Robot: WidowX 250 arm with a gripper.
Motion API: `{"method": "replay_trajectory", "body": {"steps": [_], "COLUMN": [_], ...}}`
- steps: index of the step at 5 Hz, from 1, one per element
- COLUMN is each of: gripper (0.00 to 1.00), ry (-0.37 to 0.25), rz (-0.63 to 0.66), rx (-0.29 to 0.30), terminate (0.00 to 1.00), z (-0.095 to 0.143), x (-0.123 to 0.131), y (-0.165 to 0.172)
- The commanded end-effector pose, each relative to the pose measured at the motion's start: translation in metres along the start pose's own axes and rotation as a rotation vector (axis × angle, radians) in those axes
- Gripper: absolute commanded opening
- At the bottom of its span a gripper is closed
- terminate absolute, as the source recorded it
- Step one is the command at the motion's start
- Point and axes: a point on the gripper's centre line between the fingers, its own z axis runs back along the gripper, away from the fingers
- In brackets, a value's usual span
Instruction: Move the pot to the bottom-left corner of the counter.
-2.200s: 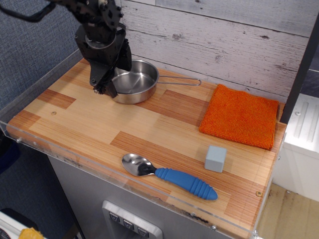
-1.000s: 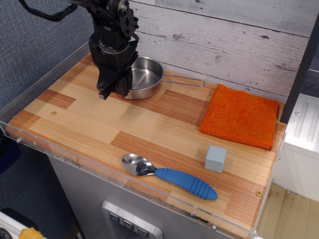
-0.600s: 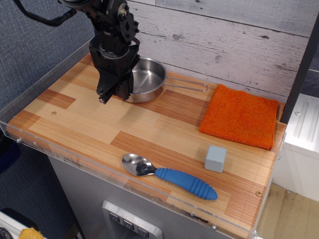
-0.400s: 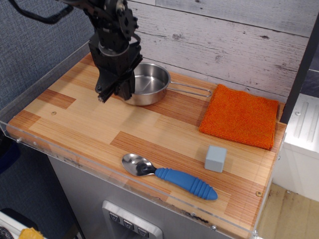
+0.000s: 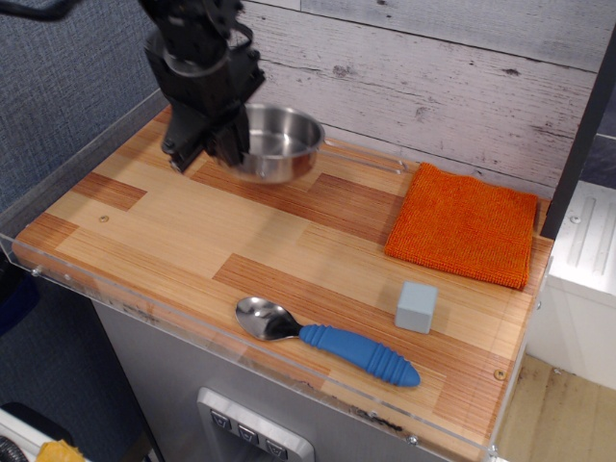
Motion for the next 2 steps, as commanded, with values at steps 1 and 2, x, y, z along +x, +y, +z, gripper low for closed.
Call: {"method": "replay_trajectory", "body": {"steps": [1,2], "gripper": [0.00,0.00], "ry": [-0.041,-0.052], "rz": [-0.009,-0.038], "rx": [-0.100,-0.100], "terminate": [0.00,0.00], "z": [0.047,0.057], "x": [0.022,0.033], "y": [0.019,0.037]}}
